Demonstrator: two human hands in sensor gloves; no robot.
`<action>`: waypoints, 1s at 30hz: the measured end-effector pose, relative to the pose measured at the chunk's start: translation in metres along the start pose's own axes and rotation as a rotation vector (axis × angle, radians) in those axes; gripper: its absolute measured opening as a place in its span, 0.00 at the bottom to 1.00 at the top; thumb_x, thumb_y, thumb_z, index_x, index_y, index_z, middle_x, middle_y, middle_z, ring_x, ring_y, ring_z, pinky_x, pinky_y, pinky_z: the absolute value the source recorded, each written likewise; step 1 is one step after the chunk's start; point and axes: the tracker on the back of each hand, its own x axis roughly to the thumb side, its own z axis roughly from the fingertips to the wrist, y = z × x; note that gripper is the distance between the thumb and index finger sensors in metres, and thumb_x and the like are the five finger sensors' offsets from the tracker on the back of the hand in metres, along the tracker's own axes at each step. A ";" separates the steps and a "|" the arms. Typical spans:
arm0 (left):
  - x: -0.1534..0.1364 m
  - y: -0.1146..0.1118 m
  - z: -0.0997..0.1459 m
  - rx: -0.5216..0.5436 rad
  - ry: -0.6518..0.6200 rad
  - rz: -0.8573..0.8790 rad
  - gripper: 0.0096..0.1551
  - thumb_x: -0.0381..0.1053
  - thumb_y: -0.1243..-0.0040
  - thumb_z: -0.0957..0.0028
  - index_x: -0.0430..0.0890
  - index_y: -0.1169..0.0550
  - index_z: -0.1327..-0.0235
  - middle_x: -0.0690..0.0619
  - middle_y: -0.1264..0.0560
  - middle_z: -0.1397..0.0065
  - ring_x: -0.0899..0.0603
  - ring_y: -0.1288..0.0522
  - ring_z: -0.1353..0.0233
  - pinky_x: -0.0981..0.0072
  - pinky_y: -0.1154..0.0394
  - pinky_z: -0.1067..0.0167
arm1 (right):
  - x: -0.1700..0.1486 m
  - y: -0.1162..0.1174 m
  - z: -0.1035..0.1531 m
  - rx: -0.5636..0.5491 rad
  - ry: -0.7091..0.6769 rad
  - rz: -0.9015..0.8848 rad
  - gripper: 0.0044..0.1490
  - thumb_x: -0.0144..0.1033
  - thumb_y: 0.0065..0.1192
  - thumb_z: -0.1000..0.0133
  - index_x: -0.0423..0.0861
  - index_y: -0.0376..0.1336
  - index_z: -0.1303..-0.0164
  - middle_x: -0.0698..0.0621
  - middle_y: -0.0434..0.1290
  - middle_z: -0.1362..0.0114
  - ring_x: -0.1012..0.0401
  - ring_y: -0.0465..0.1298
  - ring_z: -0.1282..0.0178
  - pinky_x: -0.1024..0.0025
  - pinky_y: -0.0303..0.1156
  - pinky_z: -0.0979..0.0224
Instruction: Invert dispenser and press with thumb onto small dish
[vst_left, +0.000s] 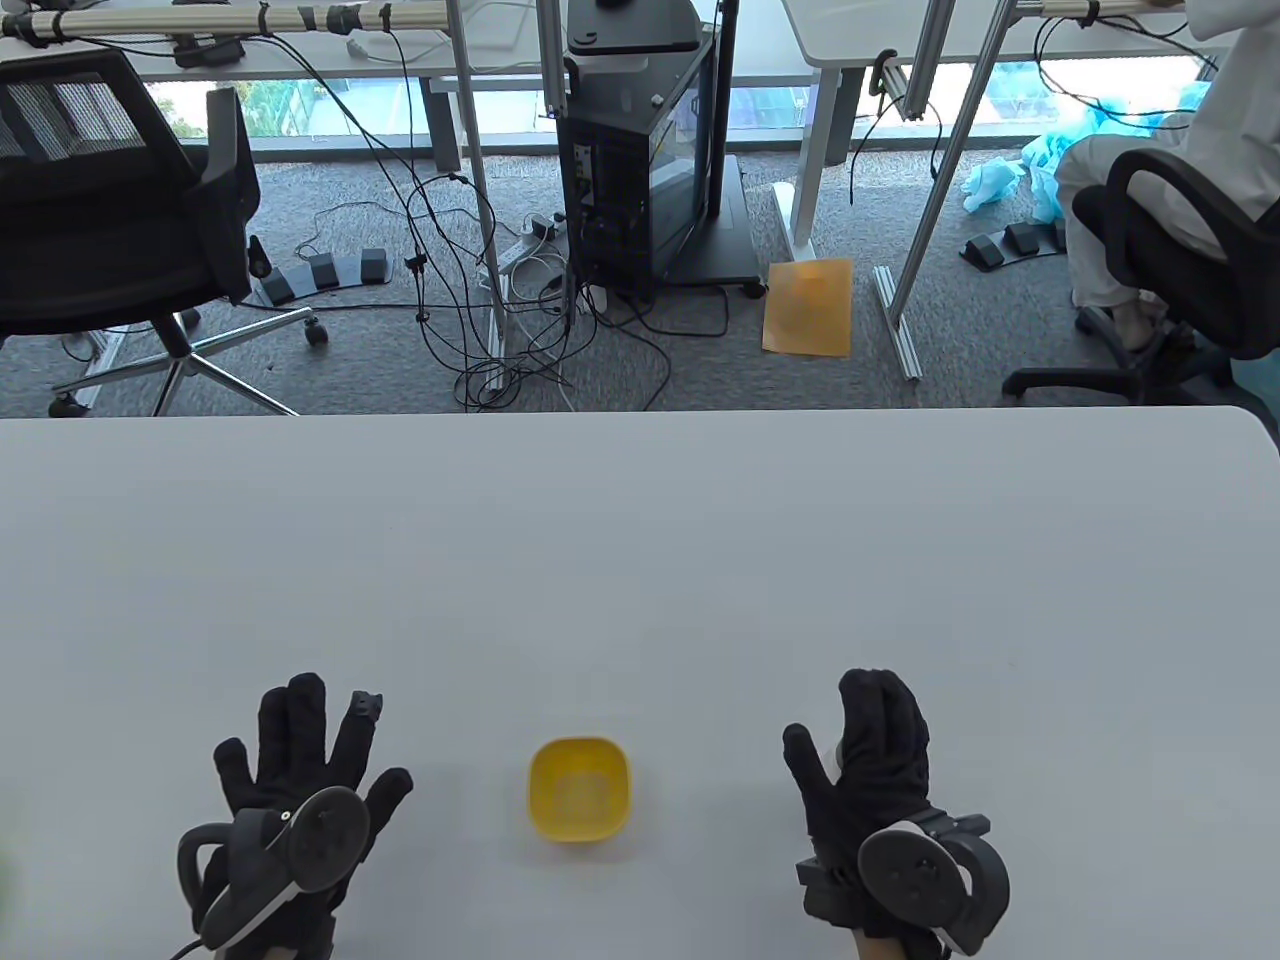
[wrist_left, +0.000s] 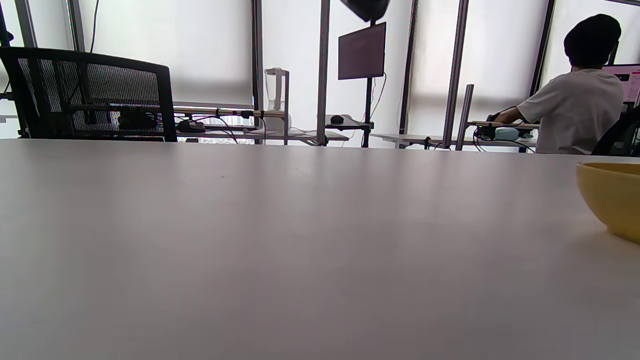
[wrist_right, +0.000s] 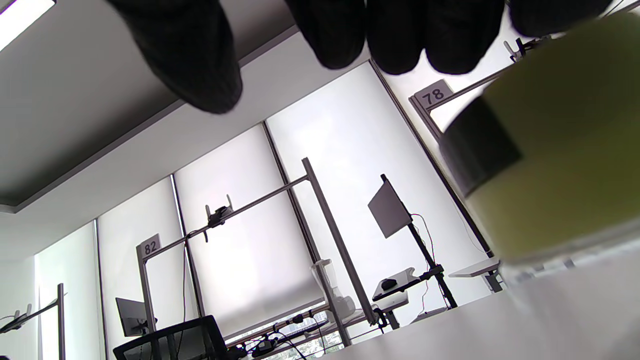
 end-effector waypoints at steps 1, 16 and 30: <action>0.000 0.000 0.000 -0.001 -0.003 0.002 0.46 0.75 0.68 0.40 0.57 0.45 0.09 0.36 0.56 0.08 0.27 0.55 0.11 0.19 0.53 0.28 | 0.005 0.000 0.000 0.009 -0.028 0.022 0.51 0.46 0.64 0.36 0.23 0.50 0.19 0.16 0.49 0.23 0.20 0.54 0.28 0.22 0.53 0.38; 0.000 0.001 0.002 0.020 -0.011 0.015 0.46 0.75 0.69 0.40 0.57 0.45 0.09 0.36 0.56 0.08 0.27 0.55 0.11 0.19 0.53 0.28 | 0.069 0.026 0.007 0.480 -0.333 0.271 0.60 0.56 0.61 0.36 0.27 0.43 0.12 0.13 0.32 0.21 0.14 0.34 0.29 0.14 0.39 0.41; 0.002 -0.003 0.001 -0.002 -0.018 0.000 0.46 0.75 0.69 0.40 0.57 0.45 0.09 0.36 0.56 0.08 0.27 0.55 0.11 0.19 0.53 0.28 | 0.068 0.044 0.012 0.644 -0.354 0.249 0.62 0.61 0.53 0.34 0.27 0.38 0.12 0.12 0.29 0.23 0.14 0.31 0.31 0.13 0.36 0.44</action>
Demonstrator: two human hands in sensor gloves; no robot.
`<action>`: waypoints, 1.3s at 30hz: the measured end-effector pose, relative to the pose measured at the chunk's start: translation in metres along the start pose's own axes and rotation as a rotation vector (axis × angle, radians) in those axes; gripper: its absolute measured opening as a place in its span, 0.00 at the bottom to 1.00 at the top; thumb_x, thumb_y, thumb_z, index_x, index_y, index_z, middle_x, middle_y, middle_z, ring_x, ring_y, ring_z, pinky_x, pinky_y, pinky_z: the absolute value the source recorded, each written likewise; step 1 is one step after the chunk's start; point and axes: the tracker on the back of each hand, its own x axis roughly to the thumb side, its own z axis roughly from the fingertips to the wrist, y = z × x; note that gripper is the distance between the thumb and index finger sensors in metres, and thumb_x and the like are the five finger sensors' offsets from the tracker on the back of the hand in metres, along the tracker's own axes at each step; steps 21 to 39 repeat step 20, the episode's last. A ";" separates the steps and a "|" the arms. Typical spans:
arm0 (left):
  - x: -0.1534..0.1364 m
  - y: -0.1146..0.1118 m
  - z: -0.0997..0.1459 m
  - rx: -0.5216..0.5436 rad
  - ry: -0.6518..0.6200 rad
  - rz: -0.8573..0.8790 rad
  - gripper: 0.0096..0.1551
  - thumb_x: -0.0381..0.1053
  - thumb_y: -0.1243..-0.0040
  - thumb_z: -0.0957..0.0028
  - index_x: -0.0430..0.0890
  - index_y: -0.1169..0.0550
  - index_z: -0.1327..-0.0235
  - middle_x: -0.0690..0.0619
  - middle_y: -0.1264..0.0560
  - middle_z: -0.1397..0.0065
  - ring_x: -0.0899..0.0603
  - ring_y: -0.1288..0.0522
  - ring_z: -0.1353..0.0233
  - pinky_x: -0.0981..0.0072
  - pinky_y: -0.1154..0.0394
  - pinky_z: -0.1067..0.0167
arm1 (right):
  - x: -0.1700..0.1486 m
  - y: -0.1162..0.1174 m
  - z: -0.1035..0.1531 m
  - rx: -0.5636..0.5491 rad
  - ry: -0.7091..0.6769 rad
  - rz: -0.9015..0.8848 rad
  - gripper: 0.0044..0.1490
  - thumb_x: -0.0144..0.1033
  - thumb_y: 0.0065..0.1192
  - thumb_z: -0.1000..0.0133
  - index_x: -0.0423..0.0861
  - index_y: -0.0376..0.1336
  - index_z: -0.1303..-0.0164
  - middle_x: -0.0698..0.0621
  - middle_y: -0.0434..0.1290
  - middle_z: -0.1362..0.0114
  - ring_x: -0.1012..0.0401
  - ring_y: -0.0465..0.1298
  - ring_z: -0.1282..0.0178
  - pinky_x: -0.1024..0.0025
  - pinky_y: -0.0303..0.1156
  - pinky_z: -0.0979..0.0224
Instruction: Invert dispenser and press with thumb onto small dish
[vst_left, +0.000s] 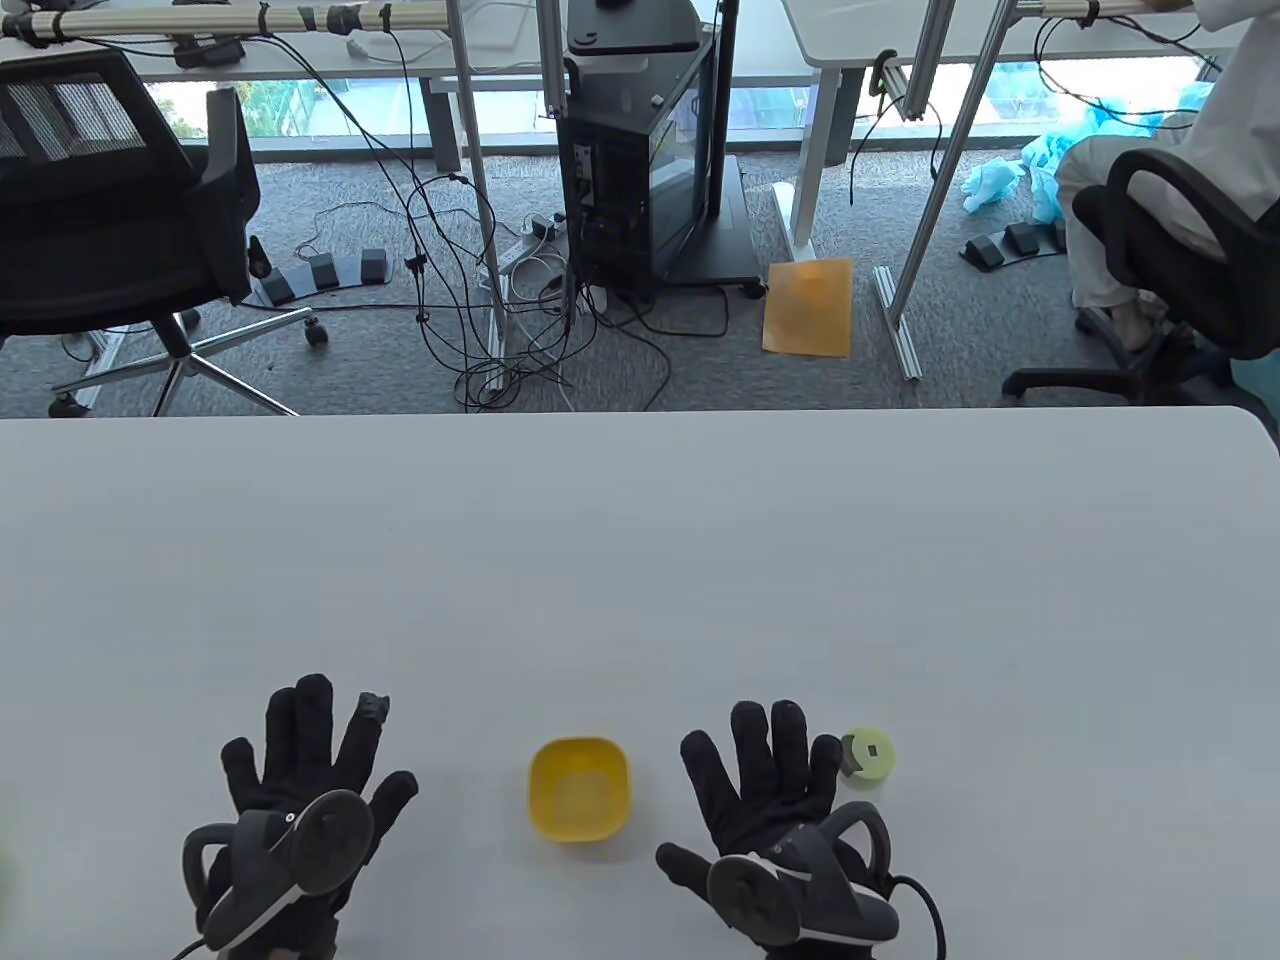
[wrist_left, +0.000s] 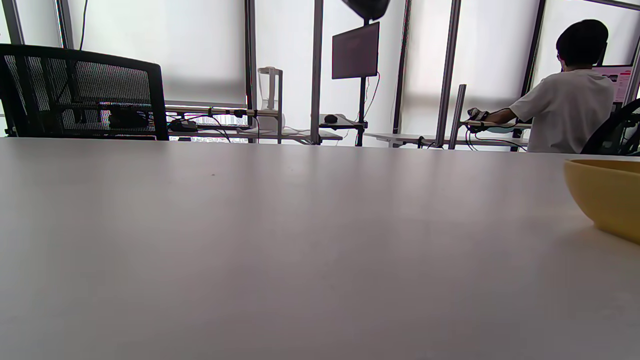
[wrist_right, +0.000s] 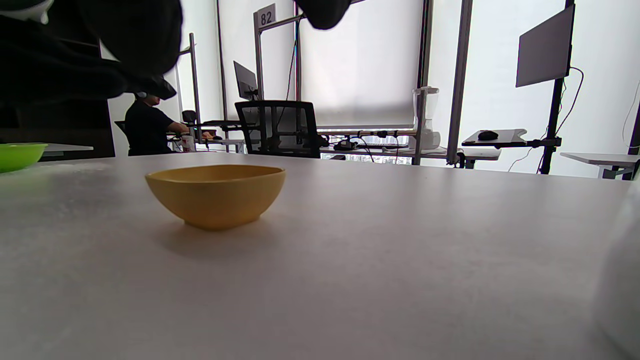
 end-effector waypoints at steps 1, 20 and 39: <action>0.000 0.000 0.000 -0.001 0.002 0.000 0.46 0.75 0.68 0.40 0.57 0.45 0.09 0.36 0.56 0.08 0.26 0.55 0.11 0.19 0.53 0.28 | 0.000 0.000 0.000 0.000 -0.003 -0.005 0.62 0.61 0.53 0.34 0.27 0.38 0.12 0.12 0.29 0.23 0.14 0.30 0.31 0.13 0.36 0.44; 0.000 0.001 -0.001 -0.011 0.007 -0.005 0.46 0.75 0.69 0.40 0.57 0.45 0.09 0.36 0.56 0.08 0.27 0.55 0.11 0.19 0.53 0.28 | 0.001 0.003 0.001 -0.015 -0.024 -0.034 0.60 0.59 0.52 0.33 0.27 0.39 0.12 0.12 0.30 0.23 0.14 0.32 0.31 0.13 0.37 0.43; 0.000 0.001 -0.001 -0.011 0.007 -0.005 0.46 0.75 0.69 0.40 0.57 0.45 0.09 0.36 0.56 0.08 0.27 0.55 0.11 0.19 0.53 0.28 | 0.001 0.003 0.001 -0.015 -0.024 -0.034 0.60 0.59 0.52 0.33 0.27 0.39 0.12 0.12 0.30 0.23 0.14 0.32 0.31 0.13 0.37 0.43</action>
